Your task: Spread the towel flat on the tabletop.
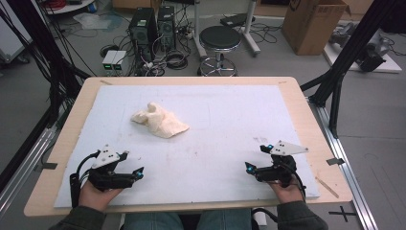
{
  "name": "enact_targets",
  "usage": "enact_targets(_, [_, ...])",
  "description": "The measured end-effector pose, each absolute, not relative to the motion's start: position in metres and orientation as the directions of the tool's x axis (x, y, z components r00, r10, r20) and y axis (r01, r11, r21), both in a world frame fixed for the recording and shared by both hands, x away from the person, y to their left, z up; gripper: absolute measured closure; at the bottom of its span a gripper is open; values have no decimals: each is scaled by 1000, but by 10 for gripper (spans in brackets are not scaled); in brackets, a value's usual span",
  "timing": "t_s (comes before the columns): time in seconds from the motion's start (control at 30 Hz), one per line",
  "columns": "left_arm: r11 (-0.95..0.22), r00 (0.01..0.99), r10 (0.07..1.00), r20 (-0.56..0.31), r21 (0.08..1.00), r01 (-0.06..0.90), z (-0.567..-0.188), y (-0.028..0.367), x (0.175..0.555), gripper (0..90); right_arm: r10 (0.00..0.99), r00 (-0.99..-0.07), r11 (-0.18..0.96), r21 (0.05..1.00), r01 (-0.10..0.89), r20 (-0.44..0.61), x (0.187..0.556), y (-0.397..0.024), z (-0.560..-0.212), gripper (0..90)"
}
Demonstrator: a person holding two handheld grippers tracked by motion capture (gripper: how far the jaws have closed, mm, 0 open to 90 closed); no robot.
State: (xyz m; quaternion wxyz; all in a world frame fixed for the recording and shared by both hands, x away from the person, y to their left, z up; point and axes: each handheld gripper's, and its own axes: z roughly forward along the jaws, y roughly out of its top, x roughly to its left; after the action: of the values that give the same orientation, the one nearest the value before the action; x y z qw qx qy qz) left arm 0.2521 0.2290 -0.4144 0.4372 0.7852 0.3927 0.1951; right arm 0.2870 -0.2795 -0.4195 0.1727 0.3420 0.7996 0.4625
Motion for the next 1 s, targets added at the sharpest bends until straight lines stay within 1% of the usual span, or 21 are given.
enact_targets(1.0, [-301,607,794,-37,843,446,-414,232,252,202,696,-718,356,851,387,36,288,-277,-421,110])
